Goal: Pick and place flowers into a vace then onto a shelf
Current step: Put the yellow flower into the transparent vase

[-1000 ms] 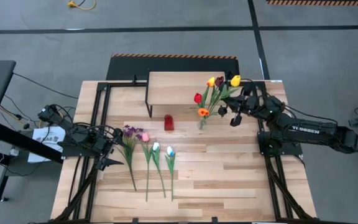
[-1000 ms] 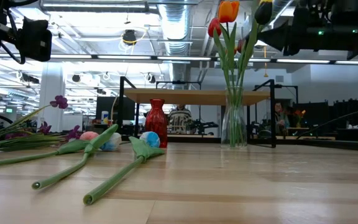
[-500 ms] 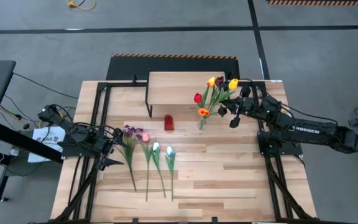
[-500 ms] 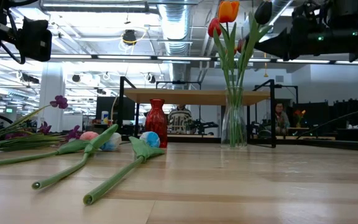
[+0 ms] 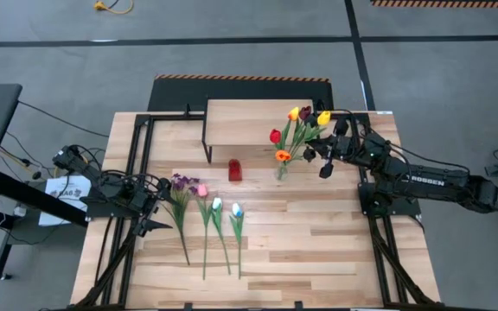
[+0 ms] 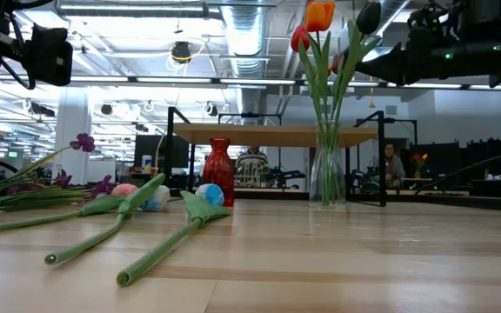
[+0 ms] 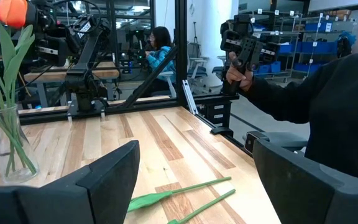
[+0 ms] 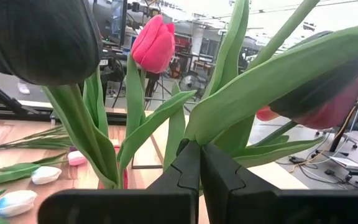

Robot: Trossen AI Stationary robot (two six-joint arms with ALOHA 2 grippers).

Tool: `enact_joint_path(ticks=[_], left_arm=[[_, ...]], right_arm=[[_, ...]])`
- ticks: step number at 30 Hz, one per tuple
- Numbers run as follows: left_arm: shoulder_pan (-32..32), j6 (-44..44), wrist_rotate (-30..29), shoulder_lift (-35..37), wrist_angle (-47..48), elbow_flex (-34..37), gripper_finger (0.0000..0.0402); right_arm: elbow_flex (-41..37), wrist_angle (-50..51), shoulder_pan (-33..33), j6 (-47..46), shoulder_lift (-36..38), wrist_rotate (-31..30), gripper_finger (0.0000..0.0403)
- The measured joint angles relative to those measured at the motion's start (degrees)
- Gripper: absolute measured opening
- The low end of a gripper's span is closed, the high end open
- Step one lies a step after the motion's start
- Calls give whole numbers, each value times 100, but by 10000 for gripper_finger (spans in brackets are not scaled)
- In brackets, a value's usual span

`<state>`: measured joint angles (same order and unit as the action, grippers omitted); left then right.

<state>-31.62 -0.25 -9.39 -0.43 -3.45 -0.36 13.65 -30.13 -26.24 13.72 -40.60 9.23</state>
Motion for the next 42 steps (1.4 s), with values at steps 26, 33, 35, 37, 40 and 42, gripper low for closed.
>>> enact_joint_path(ticks=[26,33,35,37,40,42], left_arm=[[1,0,0,0,0,0,302],[-1,0,0,-1,-1,0,302],[1,2,0,1,-1,-1,302],[0,1,-1,0,1,0,302],[1,0,-2,1,1,0,302],[1,2,-2,0,-1,0,302]], right_arm=[[1,311,0,173,0,388,0],[195,661,2,131,0,512,0],[252,773,0,129,-6,552,0],[286,772,10,117,-97,576,0],[324,782,37,95,-267,576,0],[360,776,39,112,-426,579,0]])
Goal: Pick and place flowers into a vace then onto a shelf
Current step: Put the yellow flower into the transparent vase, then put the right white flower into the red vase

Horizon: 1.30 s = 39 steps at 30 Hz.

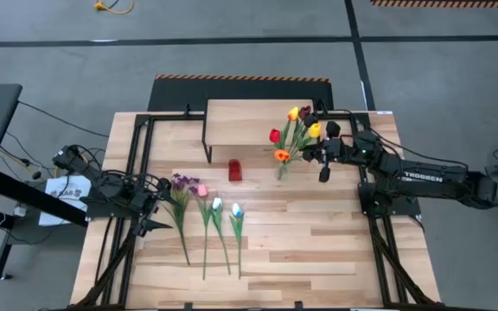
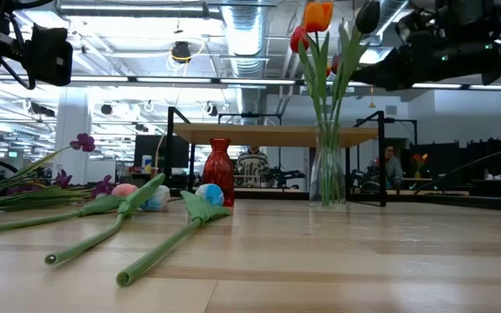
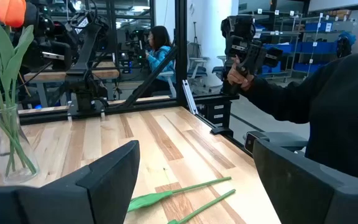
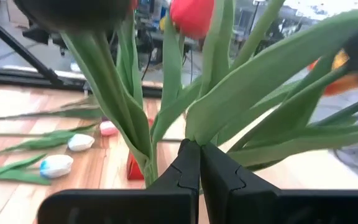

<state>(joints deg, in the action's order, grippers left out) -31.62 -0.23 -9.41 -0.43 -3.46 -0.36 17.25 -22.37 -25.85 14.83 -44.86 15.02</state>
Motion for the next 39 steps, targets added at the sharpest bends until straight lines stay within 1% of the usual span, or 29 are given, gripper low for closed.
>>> enact_joint_path(ticks=[8,17,20,26,29,34,39], left_arm=[[-2,-2,0,-2,2,0,302],[-1,-1,0,0,0,0,302],[0,-1,0,0,2,0,302],[-2,-2,0,0,2,-1,302],[-2,0,2,0,0,0,302],[0,0,0,0,2,-1,302],[0,-2,0,0,0,0,302]], right_arm=[[212,-37,0,17,-542,-1,0],[239,32,0,61,-689,-1,3],[239,88,0,34,-689,-1,19],[237,141,0,-121,-689,-77,77],[237,317,-3,-118,-672,-158,99],[235,618,-2,-94,-463,-159,116],[235,945,-2,-93,-115,-159,121]])
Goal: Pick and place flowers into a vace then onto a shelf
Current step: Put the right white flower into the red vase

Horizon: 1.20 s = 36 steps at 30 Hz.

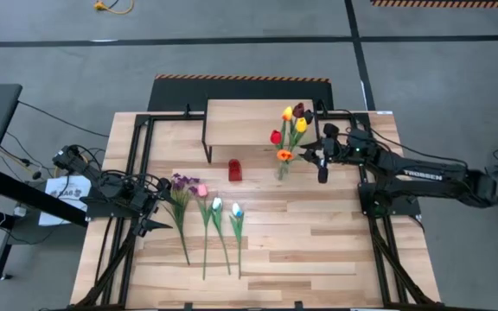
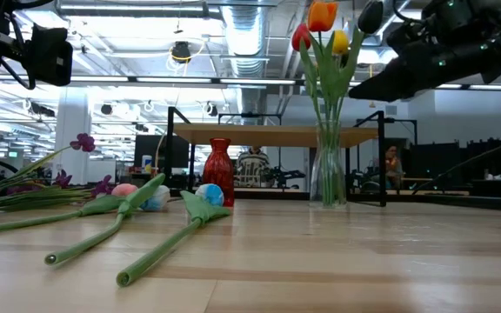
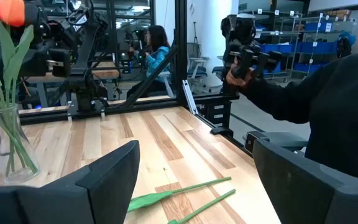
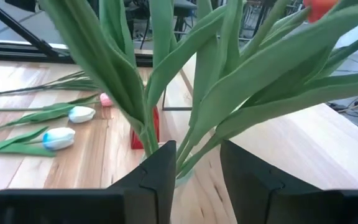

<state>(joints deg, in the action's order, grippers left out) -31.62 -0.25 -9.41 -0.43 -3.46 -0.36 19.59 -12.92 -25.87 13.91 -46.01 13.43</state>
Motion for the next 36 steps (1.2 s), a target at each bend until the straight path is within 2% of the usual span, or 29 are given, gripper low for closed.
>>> enact_joint_path(ticks=[9,16,24,32,36], left_arm=[[-2,2,0,-1,2,0,302],[-2,0,2,0,2,0,302],[0,1,0,-1,1,0,302],[0,1,0,0,1,-2,302],[0,0,2,0,2,-2,302]], right_arm=[[-2,785,56,-304,589,29,121],[-4,1305,728,-566,858,45,118],[-6,1340,1707,-932,851,15,118],[-163,1436,2352,-1135,847,-14,118],[-583,817,2467,-1496,856,-490,118]])
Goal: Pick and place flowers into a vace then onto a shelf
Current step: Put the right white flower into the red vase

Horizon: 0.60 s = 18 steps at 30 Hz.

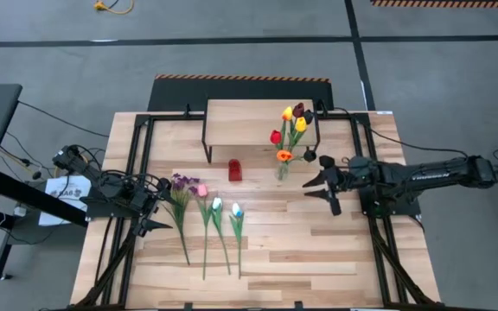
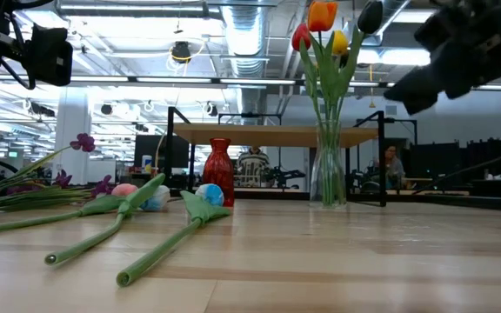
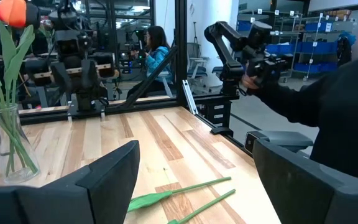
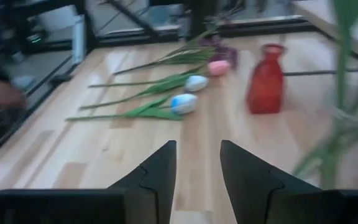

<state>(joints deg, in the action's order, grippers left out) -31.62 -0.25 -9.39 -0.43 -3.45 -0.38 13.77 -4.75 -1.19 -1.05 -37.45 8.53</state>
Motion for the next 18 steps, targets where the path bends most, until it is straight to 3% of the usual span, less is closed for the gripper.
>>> enact_joint_path(ticks=[11,18], left_arm=[[-2,0,0,0,-2,0,302],[-1,0,-1,0,0,1,302]], right_arm=[[-1188,-1996,155,-589,2,-740,118],[-1330,-2272,494,-608,-5,-1405,118]])
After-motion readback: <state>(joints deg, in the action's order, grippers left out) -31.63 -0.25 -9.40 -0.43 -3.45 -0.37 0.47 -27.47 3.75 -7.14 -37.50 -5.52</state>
